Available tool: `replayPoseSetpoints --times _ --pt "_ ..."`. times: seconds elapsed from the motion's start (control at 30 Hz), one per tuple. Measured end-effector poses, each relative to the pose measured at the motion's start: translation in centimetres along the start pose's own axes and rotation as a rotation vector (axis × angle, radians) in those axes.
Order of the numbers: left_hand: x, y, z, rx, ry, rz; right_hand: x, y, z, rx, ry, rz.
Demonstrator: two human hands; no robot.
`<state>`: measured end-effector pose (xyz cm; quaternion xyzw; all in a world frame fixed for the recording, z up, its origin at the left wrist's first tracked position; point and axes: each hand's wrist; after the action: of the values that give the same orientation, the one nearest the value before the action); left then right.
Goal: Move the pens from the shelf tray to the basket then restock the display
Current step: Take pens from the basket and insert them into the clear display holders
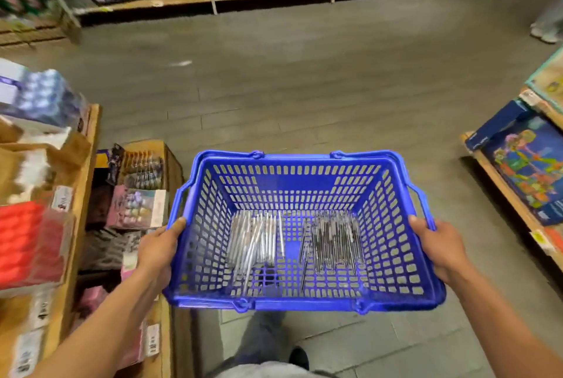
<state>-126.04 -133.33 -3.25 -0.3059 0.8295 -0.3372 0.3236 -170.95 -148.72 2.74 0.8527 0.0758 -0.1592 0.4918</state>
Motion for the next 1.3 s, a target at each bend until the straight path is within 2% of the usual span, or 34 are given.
replayPoseSetpoints --times 0.43,0.63,0.9,1.0,1.1,1.3 --pt "3.0 -13.1 17.3 -0.119 -0.100 0.003 18.1 14.9 18.4 0.041 0.080 -0.005" --pt "5.0 -17.2 24.3 -0.177 -0.185 -0.065 27.1 22.4 27.7 0.004 0.210 -0.062" --pt "9.1 -19.7 30.9 -0.271 -0.460 -0.091 44.2 35.0 41.4 -0.107 0.494 -0.280" --pt "10.5 -19.6 31.2 -0.315 -0.524 -0.207 51.3 39.6 44.4 -0.177 0.638 -0.371" --pt "11.3 -18.9 30.2 -0.400 -0.596 -0.354 57.2 42.4 45.7 -0.217 0.770 -0.457" --pt "12.0 -17.4 26.5 -0.445 -0.757 -0.479 66.4 44.1 43.9 -0.255 0.974 -0.552"
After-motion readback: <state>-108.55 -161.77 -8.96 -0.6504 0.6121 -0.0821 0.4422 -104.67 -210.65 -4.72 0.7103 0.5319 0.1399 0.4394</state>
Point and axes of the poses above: each hand's wrist, its own z-axis towards the middle knuckle, its own x-axis out of the palm, y = z × x, and after that the axes turned 6 degrees about z, right-handed
